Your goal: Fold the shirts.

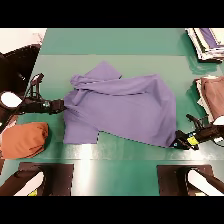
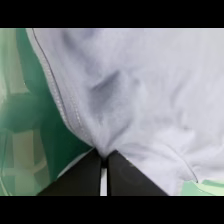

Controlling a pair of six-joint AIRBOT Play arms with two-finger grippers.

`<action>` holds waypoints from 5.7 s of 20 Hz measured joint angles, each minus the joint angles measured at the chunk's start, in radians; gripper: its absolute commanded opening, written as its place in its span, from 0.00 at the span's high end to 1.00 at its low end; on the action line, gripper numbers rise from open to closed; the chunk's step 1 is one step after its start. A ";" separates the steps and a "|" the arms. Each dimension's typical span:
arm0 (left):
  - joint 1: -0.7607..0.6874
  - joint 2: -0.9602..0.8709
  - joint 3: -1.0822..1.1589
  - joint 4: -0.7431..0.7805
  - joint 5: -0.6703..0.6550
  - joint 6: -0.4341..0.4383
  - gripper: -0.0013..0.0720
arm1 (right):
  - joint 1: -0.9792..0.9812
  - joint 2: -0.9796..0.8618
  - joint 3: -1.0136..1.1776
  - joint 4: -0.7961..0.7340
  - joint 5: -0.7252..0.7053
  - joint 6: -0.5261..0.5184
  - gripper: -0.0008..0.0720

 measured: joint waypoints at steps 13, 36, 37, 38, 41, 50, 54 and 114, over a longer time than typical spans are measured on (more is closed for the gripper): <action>0.000 0.246 0.664 0.098 -0.171 -0.066 0.95 | 0.143 0.274 0.839 -0.019 -0.056 0.000 0.97; -0.001 -0.122 0.918 0.134 -0.384 -0.072 0.95 | 0.151 -0.181 1.365 -0.151 0.211 0.066 0.97; 0.000 -0.182 0.867 0.135 -0.381 -0.071 0.95 | 0.153 -0.241 1.338 -0.151 0.218 0.063 0.97; -0.001 -0.241 0.825 0.135 -0.369 -0.068 0.95 | 0.159 -0.302 1.319 -0.151 0.221 0.060 0.97; 0.000 -0.410 0.765 0.134 -0.278 -0.047 0.95 | 0.183 -0.480 1.321 -0.151 0.212 0.047 0.97; 0.002 -0.642 0.905 0.087 -0.047 0.030 0.95 | 0.211 -0.758 1.524 -0.142 0.081 0.032 0.97; 0.003 -0.654 0.916 0.124 -0.196 0.048 0.95 | 0.211 -0.682 1.367 -0.151 0.042 0.021 0.97; -0.109 0.184 -0.256 0.009 -0.154 -0.224 0.95 | -0.117 -0.038 0.062 0.026 0.015 0.009 0.76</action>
